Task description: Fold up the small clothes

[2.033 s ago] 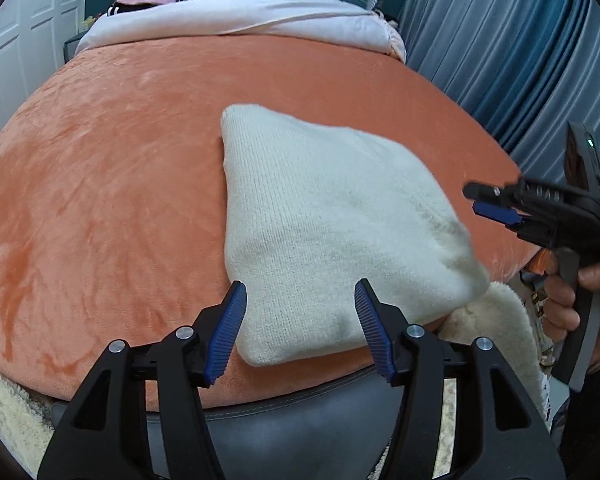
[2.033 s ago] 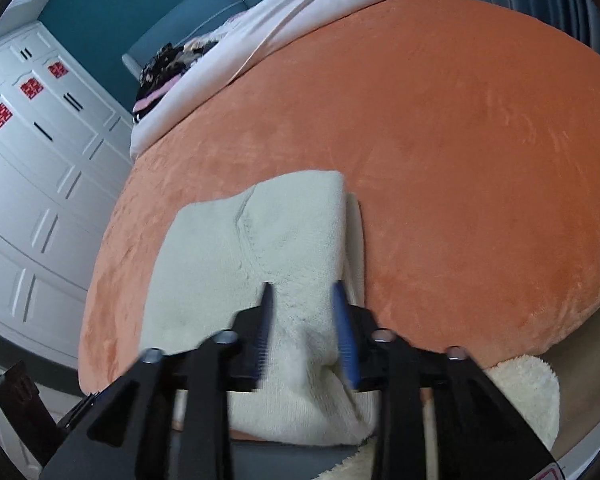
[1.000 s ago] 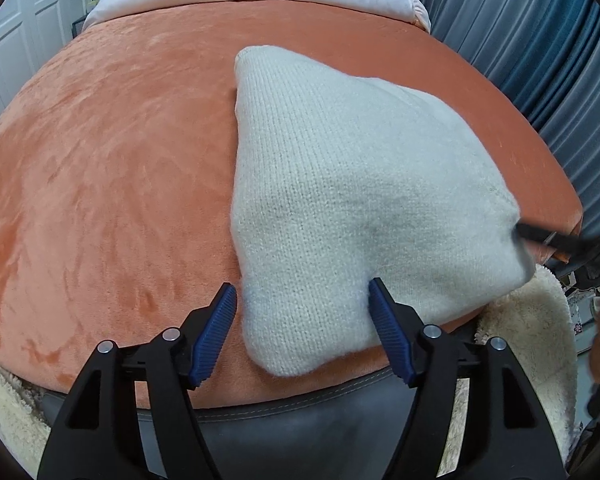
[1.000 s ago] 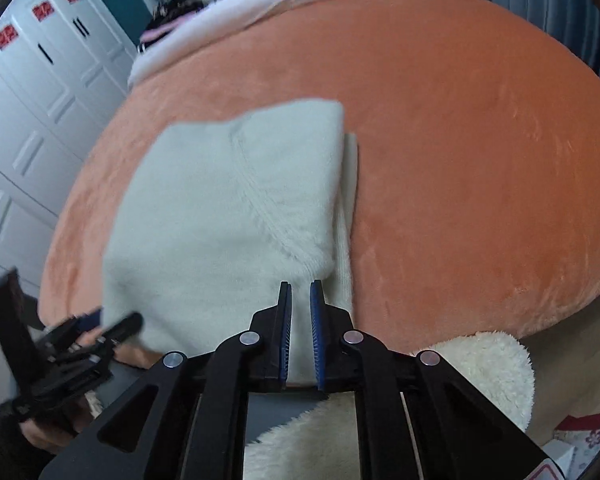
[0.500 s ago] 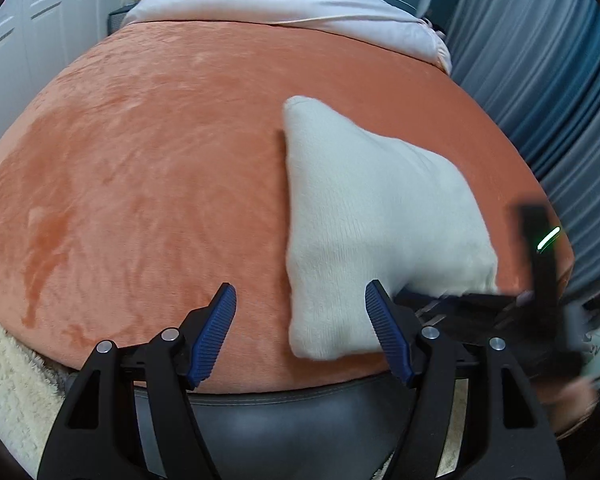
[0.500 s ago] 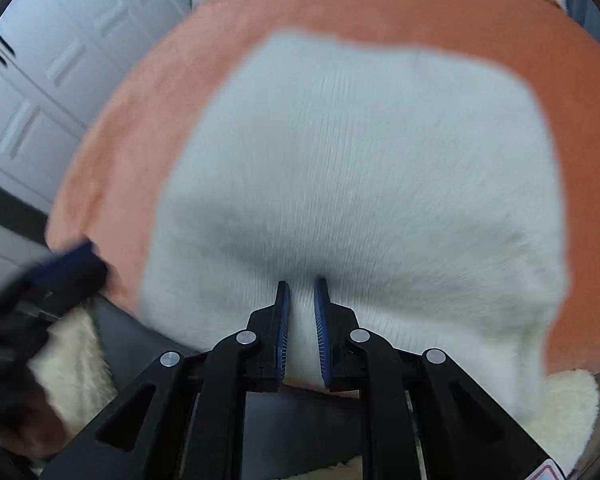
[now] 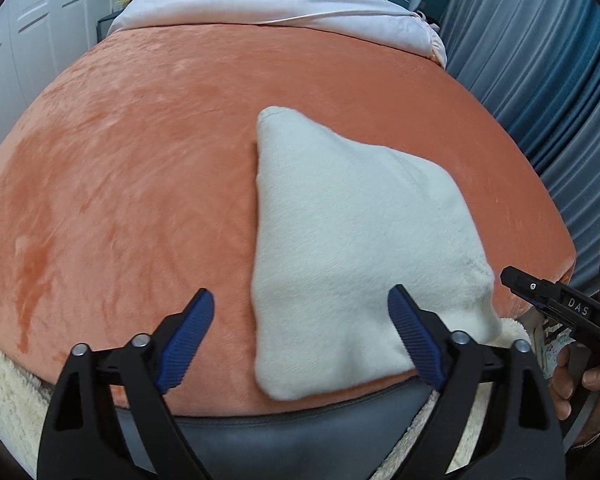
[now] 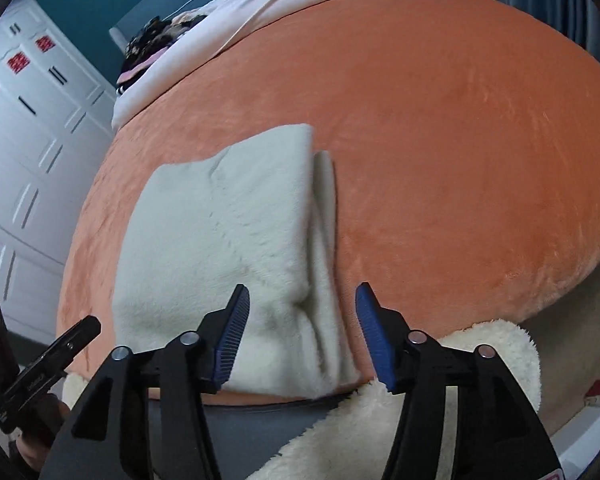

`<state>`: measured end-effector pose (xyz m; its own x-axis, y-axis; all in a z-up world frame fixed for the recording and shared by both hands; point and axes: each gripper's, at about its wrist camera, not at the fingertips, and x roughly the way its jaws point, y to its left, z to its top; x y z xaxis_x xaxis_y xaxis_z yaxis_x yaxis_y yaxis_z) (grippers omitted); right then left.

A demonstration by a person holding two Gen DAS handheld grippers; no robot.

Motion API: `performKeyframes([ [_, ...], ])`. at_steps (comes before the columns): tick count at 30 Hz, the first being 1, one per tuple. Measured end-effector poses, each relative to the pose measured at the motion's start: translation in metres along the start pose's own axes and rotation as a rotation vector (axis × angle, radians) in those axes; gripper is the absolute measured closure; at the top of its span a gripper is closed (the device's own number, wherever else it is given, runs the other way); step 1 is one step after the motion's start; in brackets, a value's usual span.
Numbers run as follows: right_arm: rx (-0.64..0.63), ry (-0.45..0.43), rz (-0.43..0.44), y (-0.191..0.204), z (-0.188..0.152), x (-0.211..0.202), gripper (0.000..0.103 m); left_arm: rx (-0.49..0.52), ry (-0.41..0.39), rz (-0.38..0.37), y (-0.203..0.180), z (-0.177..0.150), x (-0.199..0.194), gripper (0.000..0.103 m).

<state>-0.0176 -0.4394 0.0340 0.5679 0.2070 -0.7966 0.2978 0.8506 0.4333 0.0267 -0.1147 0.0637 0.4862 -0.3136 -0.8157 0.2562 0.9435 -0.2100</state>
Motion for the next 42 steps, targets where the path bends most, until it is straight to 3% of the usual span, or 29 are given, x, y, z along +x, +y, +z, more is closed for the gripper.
performKeyframes([
  [3,0.011,-0.005,0.041,-0.006,0.008,0.009,0.03,0.023,0.015,0.007,-0.011,0.012,0.012,0.014],
  [14,0.021,0.082,0.123,-0.003,0.016,0.083,0.022,-0.018,0.117,0.041,-0.022,0.041,0.07,0.011],
  [20,0.035,0.082,0.212,-0.008,0.014,0.098,0.017,-0.004,0.099,0.075,-0.024,0.042,0.092,0.005],
  [23,0.039,0.088,0.261,-0.01,0.015,0.104,0.016,-0.043,0.081,0.022,-0.013,0.04,0.102,0.005],
  [28,0.034,0.096,0.312,-0.004,0.019,0.115,0.016,-0.144,0.103,-0.134,0.012,0.037,0.114,0.005],
  [29,0.022,0.096,0.305,0.0,0.02,0.116,0.021,-0.177,0.12,-0.164,0.018,0.036,0.116,0.005],
  [30,0.014,0.099,0.309,0.003,0.02,0.117,0.034,-0.202,0.138,-0.18,0.022,0.037,0.118,0.005],
  [31,0.027,0.099,0.309,0.004,0.021,0.116,0.038,-0.224,0.154,-0.184,0.024,0.038,0.119,0.006],
  [33,0.052,0.08,0.299,0.007,0.022,0.107,0.06,-0.222,0.155,-0.162,0.019,0.041,0.113,0.013],
  [35,0.07,0.053,0.302,0.012,0.023,0.093,0.066,-0.209,0.144,-0.149,0.012,0.044,0.101,0.024],
  [38,0.027,0.0,0.288,0.03,0.018,0.061,0.067,-0.183,0.126,-0.182,0.004,0.048,0.077,0.043],
  [42,0.015,-0.046,0.277,0.041,0.003,0.013,0.068,-0.176,0.13,-0.251,0.0,0.041,0.045,0.045],
])
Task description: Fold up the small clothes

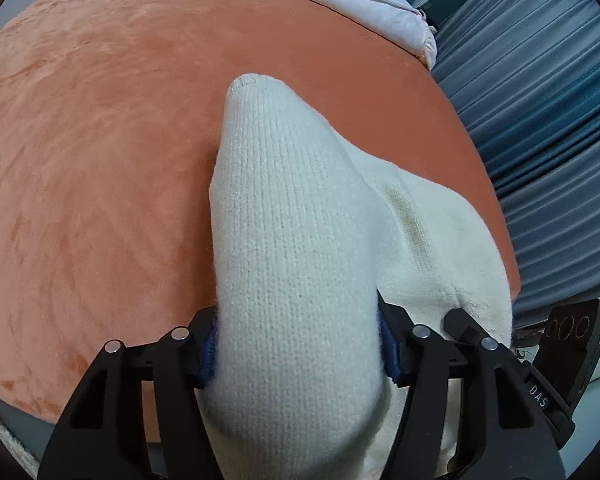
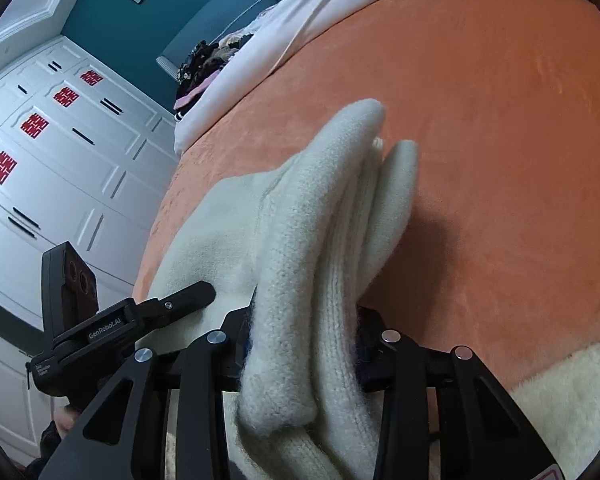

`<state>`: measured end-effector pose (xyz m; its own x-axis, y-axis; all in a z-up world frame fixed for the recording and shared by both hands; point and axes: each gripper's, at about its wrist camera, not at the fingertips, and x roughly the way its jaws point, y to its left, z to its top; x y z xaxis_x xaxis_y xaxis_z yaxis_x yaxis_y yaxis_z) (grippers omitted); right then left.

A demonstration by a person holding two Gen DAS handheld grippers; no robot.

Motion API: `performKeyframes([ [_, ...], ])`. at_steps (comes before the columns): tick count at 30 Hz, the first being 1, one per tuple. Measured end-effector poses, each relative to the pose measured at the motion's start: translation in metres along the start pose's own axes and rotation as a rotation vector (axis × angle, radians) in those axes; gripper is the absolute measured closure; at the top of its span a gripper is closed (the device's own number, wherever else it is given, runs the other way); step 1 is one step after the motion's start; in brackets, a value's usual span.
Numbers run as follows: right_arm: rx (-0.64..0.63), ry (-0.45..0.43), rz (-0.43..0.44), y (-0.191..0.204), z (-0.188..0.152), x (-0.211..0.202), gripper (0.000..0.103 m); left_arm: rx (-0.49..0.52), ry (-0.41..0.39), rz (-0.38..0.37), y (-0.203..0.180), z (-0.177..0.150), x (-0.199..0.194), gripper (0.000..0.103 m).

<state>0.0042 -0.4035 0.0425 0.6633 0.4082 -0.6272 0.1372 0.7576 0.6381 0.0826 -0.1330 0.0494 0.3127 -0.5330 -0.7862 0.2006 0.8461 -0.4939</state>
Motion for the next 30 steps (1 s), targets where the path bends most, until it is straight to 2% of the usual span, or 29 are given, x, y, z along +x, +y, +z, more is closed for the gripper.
performKeyframes([
  [5,-0.088,-0.103,-0.019,0.038,-0.012,-0.056,0.068,0.043,-0.046,-0.08,-0.019,-0.017,-0.044,0.045],
  [8,-0.149,-0.189,0.007,0.071,-0.006,-0.083,0.068,0.075,-0.127,-0.127,-0.03,-0.009,-0.082,0.045],
  [14,-0.237,-0.362,0.141,0.152,0.025,-0.115,0.068,0.205,-0.37,-0.161,-0.048,0.037,-0.188,0.045],
  [18,-0.287,-0.398,0.205,0.193,0.052,-0.099,0.067,0.255,-0.479,-0.127,-0.043,0.072,-0.231,0.043],
  [20,-0.259,-0.359,0.227,0.193,0.061,-0.071,0.066,0.244,-0.483,-0.084,-0.032,0.084,-0.23,0.041],
  [22,-0.215,-0.273,0.219,0.177,0.063,-0.021,0.063,0.207,-0.457,-0.027,-0.004,0.092,-0.214,0.034],
  [24,-0.143,-0.167,0.176,0.148,0.05,0.032,0.053,0.152,-0.394,0.048,0.035,0.094,-0.182,0.032],
  [25,-0.101,-0.103,0.124,0.128,0.04,0.062,0.052,0.118,-0.354,0.087,0.06,0.091,-0.158,0.031],
  [26,-0.062,-0.028,0.016,0.103,0.026,0.093,0.052,0.087,-0.301,0.136,0.086,0.083,-0.135,0.031],
  [27,-0.035,0.025,-0.053,0.086,0.014,0.108,0.052,0.056,-0.25,0.18,0.108,0.077,-0.117,0.036],
  [28,-0.002,0.058,-0.07,0.072,0.004,0.115,0.052,-0.001,-0.193,0.202,0.132,0.065,-0.1,0.042],
  [30,0.057,0.053,-0.024,0.051,-0.01,0.107,0.052,-0.101,-0.167,0.133,0.162,0.042,-0.098,0.042],
])
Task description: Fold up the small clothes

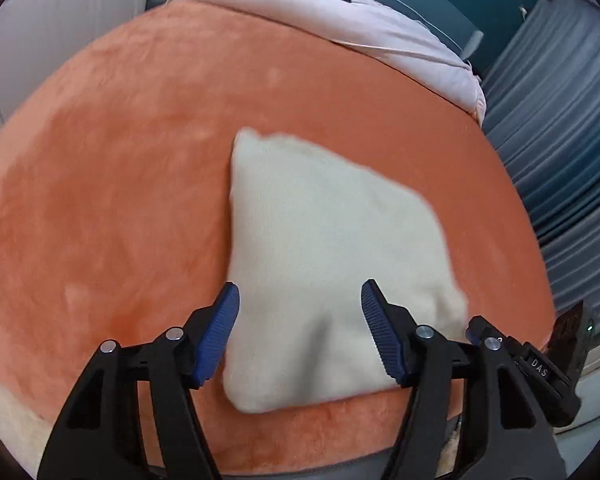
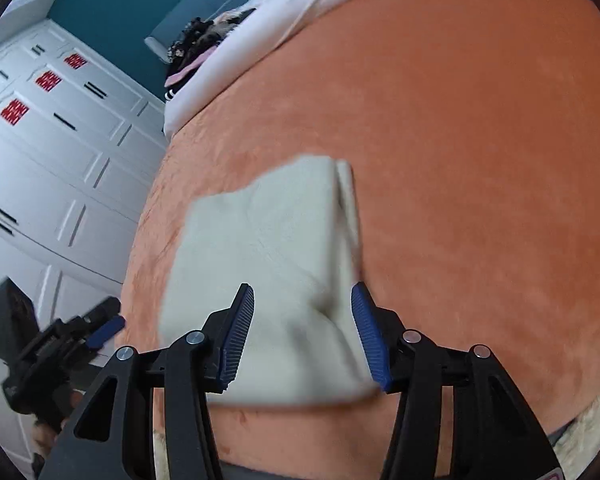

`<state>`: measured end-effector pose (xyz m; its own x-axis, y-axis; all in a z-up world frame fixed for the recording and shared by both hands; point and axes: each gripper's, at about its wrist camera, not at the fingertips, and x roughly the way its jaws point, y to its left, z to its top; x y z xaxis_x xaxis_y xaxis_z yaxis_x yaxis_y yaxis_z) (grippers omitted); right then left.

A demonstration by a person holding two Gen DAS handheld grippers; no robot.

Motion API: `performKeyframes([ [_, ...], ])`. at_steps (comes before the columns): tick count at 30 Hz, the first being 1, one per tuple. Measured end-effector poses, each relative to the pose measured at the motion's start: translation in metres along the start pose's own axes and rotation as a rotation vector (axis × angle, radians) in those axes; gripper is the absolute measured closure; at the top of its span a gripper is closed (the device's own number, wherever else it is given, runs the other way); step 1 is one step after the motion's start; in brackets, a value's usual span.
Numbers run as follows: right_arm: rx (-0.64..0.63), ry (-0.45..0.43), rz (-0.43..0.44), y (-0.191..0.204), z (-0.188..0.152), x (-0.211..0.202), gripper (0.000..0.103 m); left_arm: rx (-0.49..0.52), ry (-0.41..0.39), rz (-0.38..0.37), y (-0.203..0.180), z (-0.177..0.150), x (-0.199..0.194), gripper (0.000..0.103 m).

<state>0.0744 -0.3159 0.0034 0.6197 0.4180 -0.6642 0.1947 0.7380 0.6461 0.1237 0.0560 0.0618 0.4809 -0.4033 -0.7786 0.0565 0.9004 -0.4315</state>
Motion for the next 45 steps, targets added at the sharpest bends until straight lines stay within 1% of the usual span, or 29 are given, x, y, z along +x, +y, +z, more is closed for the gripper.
performKeyframes([
  [1,-0.001,-0.018,0.0,-0.003,-0.002,-0.006,0.05,-0.036,-0.012,-0.026,0.01,-0.006,-0.004,0.04],
  [2,-0.014,-0.028,-0.013,-0.003,0.001,-0.011,0.044,-0.059,-0.029,-0.039,0.017,-0.009,-0.005,0.038],
  [4,-0.035,-0.032,-0.001,0.0,0.01,-0.012,0.04,-0.082,-0.049,-0.056,0.022,-0.009,-0.004,0.028],
  [6,-0.037,-0.012,0.009,0.003,0.02,-0.001,0.026,-0.091,-0.041,-0.078,0.018,-0.01,0.005,0.023],
  [7,-0.043,0.015,0.009,0.004,0.024,0.011,0.024,-0.09,-0.022,-0.082,0.018,-0.007,0.014,0.021],
  [8,-0.053,0.039,-0.004,0.004,0.025,0.023,0.024,-0.087,-0.007,-0.087,0.018,-0.008,0.023,0.02],
  [10,-0.064,0.085,-0.067,0.005,0.027,0.05,0.024,-0.084,0.019,-0.05,0.017,-0.009,0.039,0.02],
  [12,-0.046,0.129,-0.05,0.005,0.023,0.074,0.023,-0.101,0.032,-0.041,0.022,-0.012,0.051,0.018],
  [13,-0.023,0.145,-0.023,0.003,0.021,0.082,0.025,-0.122,0.036,-0.056,0.026,-0.012,0.056,0.018],
  [14,-0.01,0.148,0.009,0.004,0.02,0.086,0.038,-0.135,0.035,-0.064,0.027,-0.013,0.057,0.02],
  [15,-0.011,0.151,0.022,0.008,0.022,0.086,0.054,-0.126,0.038,-0.058,0.025,-0.012,0.058,0.023],
  [17,-0.084,0.107,0.008,0.029,0.027,0.071,0.066,-0.09,0.039,-0.028,0.016,-0.01,0.052,0.036],
  [18,-0.127,0.077,0.03,0.041,0.029,0.058,0.069,-0.079,0.033,-0.026,0.012,-0.009,0.046,0.039],
  [20,-0.184,0.028,0.066,0.058,0.033,0.035,0.07,-0.06,0.009,-0.035,0.007,-0.005,0.032,0.041],
  [22,-0.222,-0.001,0.051,0.059,0.03,0.024,0.07,-0.057,0.008,-0.067,0.006,-0.004,0.027,0.041],
  [24,-0.217,0.063,-0.025,0.043,0.027,0.045,0.068,-0.026,0.029,-0.034,0.003,-0.007,0.038,0.041],
  [25,-0.186,0.142,-0.089,0.024,0.022,0.066,0.067,-0.001,0.052,0.003,0.0,-0.013,0.048,0.04],
  [26,-0.149,0.17,-0.107,0.011,0.018,0.074,0.061,0.024,0.052,0.025,-0.004,-0.019,0.053,0.036],
  [27,-0.095,0.137,-0.054,0.001,0.017,0.067,0.06,0.052,0.031,0.041,-0.008,-0.024,0.051,0.036],
  [28,-0.066,0.116,-0.039,0.0,0.018,0.056,0.06,0.082,0.007,0.072,-0.015,-0.026,0.047,0.036],
  [29,-0.059,0.093,-0.051,0.003,0.019,0.046,0.056,0.094,0.003,0.086,-0.017,-0.028,0.044,0.036],
  [31,-0.087,0.027,-0.081,0.009,0.018,0.023,0.055,0.095,0.002,0.096,-0.019,-0.027,0.039,0.036],
  [34,-0.134,0.023,-0.098,0.014,0.019,0.009,0.044,0.103,-0.009,0.111,-0.021,-0.027,0.034,0.038],
  [38,-0.173,0.04,-0.123,0.022,0.02,0.015,0.043,0.118,-0.009,0.135,-0.026,-0.031,0.031,0.038],
  [40,-0.239,0.048,-0.158,0.034,0.018,0.03,0.053,0.113,-0.009,0.143,-0.026,-0.034,0.029,0.038],
  [41,-0.28,0.054,-0.202,0.052,0.022,0.048,0.064,0.11,-0.005,0.145,-0.025,-0.033,0.031,0.038],
  [42,-0.318,0.061,-0.214,0.054,0.02,0.049,0.075,0.106,-0.003,0.146,-0.024,-0.034,0.03,0.038],
  [43,-0.349,0.049,-0.213,0.061,0.022,0.047,0.077,0.105,-0.003,0.15,-0.023,-0.034,0.03,0.038],
  [45,-0.406,-0.024,-0.167,0.081,0.026,0.027,0.081,0.11,-0.01,0.163,-0.023,-0.034,0.028,0.037],
])
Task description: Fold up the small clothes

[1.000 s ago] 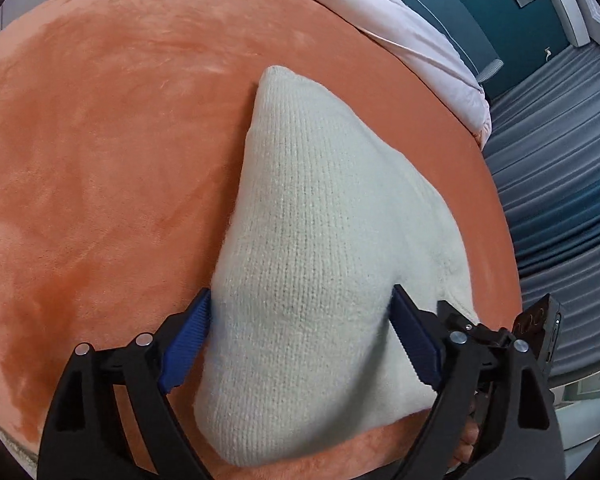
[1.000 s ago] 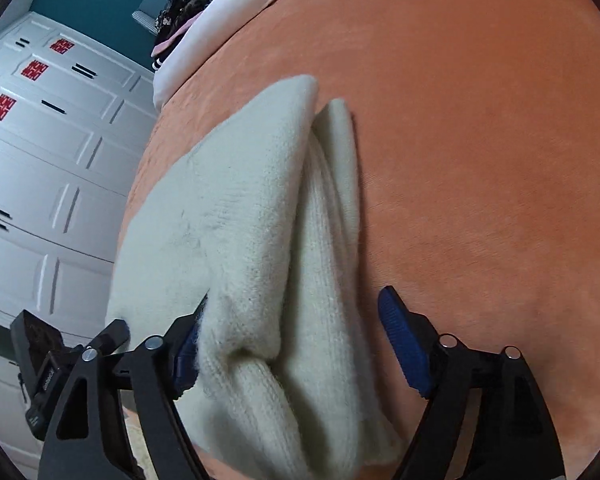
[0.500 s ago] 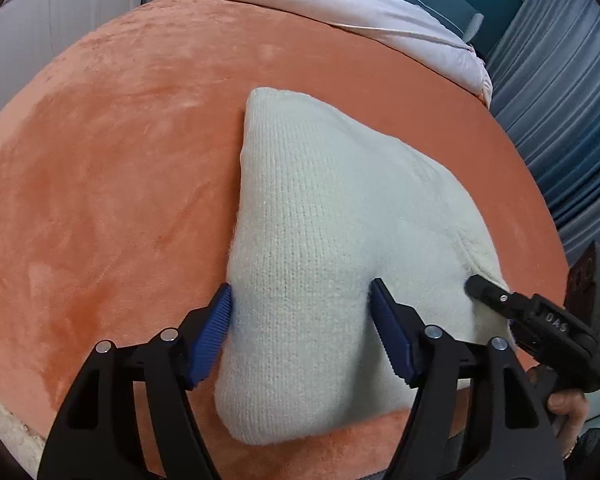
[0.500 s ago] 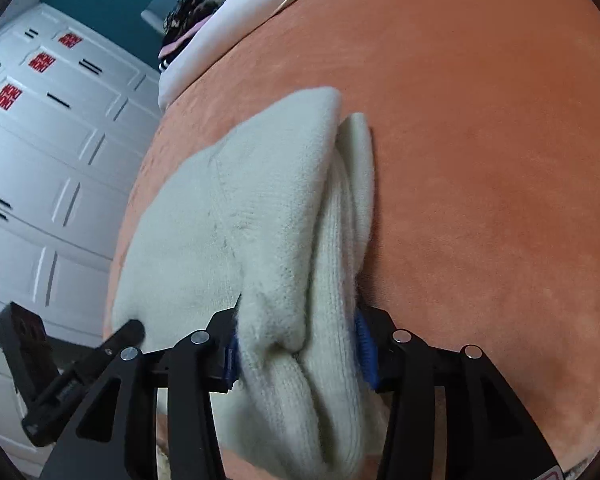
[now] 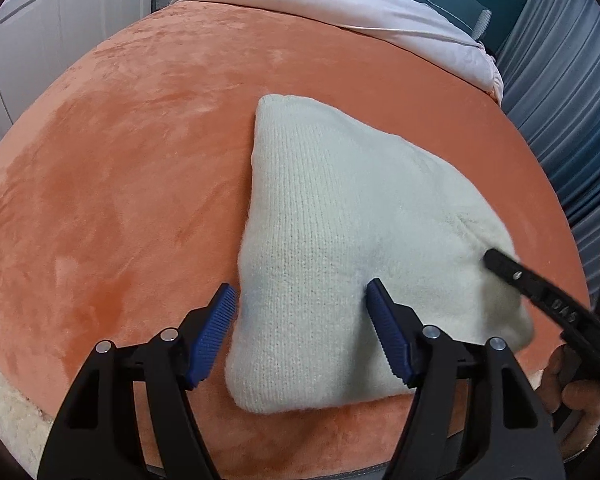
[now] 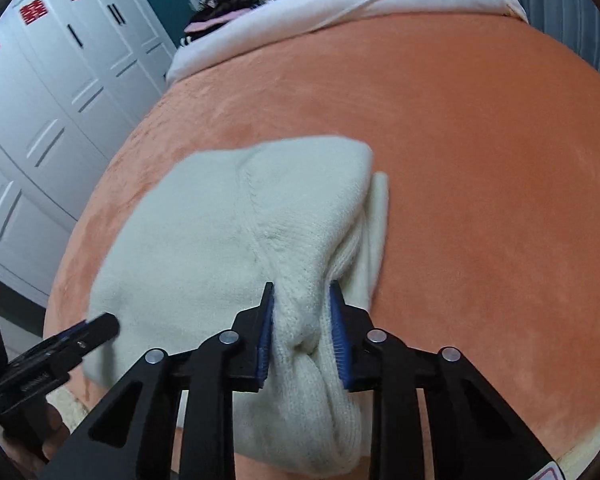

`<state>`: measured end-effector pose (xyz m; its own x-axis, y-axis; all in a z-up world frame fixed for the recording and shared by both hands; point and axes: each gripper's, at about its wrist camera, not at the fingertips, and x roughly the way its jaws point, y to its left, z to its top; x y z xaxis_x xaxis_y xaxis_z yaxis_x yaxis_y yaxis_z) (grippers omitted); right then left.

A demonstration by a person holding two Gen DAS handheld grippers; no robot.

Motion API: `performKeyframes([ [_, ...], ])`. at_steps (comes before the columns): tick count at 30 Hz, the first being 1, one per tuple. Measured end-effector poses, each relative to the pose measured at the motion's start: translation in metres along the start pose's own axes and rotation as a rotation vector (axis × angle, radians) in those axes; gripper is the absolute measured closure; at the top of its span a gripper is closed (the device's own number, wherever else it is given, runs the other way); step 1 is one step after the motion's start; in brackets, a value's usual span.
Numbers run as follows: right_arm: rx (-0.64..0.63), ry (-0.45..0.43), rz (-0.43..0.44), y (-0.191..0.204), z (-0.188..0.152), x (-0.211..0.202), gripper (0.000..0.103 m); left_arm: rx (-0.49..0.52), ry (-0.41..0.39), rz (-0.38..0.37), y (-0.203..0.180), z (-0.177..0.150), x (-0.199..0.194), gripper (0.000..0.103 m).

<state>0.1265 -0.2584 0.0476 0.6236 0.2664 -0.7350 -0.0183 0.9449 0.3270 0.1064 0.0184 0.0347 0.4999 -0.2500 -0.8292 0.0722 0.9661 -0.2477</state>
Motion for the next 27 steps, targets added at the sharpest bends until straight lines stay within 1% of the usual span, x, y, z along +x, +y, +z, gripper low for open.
performKeyframes([
  [1,-0.012,-0.043,0.012,0.005,0.005,-0.012,0.081,0.004,-0.003,0.005,0.001,0.0,-0.001,0.037],
  [3,-0.009,-0.082,0.035,0.006,0.009,-0.022,0.082,0.004,-0.008,0.006,0.002,0.0,-0.001,0.035],
  [4,-0.009,-0.068,0.023,0.001,0.007,-0.015,0.082,0.001,-0.009,0.005,0.003,0.0,-0.001,0.034],
  [5,-0.003,-0.029,-0.004,-0.004,0.005,-0.002,0.082,-0.001,-0.005,0.009,0.004,-0.001,0.001,0.032],
  [7,0.037,0.136,-0.052,-0.027,-0.01,0.04,0.081,-0.002,0.009,0.005,0.005,-0.002,0.005,0.031],
  [8,0.072,0.14,-0.038,-0.035,-0.016,0.044,0.08,-0.001,0.02,-0.003,0.005,-0.003,0.007,0.03],
  [11,0.136,0.064,0.029,-0.033,-0.009,0.013,0.079,0.012,0.006,0.019,0.005,-0.008,0.006,0.03],
  [12,0.138,0.037,0.044,-0.03,-0.007,0.003,0.079,0.01,0.007,0.02,0.007,-0.009,0.007,0.03],
  [13,0.126,0.029,0.041,-0.029,-0.008,0.001,0.079,-0.002,0.009,0.018,0.009,-0.01,0.009,0.028],
  [14,0.105,0.055,0.017,-0.031,-0.013,0.01,0.078,-0.017,0.011,0.011,0.011,-0.01,0.01,0.027],
  [15,0.091,0.105,-0.014,-0.034,-0.017,0.021,0.075,-0.031,0.018,0.003,0.013,-0.011,0.013,0.027],
  [16,0.094,0.138,-0.024,-0.037,-0.021,0.031,0.073,-0.039,0.027,-0.002,0.013,-0.011,0.014,0.026],
  [18,0.148,0.09,-0.002,-0.039,-0.021,0.015,0.072,-0.029,0.019,0.015,0.01,-0.012,0.01,0.026],
  [19,0.162,0.055,-0.014,-0.037,-0.021,0.002,0.072,-0.013,0.005,0.029,0.008,-0.014,0.005,0.027],
  [21,0.149,-0.035,-0.035,-0.029,-0.03,-0.026,0.068,0.003,-0.026,0.046,0.005,-0.019,-0.006,0.026],
  [22,0.126,-0.07,-0.046,-0.023,-0.037,-0.038,0.066,0.001,-0.049,0.04,0.006,-0.023,-0.013,0.025],
  [24,0.083,-0.12,-0.083,-0.013,-0.06,-0.057,0.054,-0.004,-0.083,0.023,0.007,-0.033,-0.022,0.021],
  [26,0.049,-0.143,-0.12,-0.004,-0.086,-0.063,0.048,0.003,-0.126,0.024,0.006,-0.048,-0.031,0.019],
  [27,0.032,-0.143,-0.144,0.0,-0.1,-0.064,0.047,0.006,-0.136,0.03,0.005,-0.056,-0.033,0.019],
])
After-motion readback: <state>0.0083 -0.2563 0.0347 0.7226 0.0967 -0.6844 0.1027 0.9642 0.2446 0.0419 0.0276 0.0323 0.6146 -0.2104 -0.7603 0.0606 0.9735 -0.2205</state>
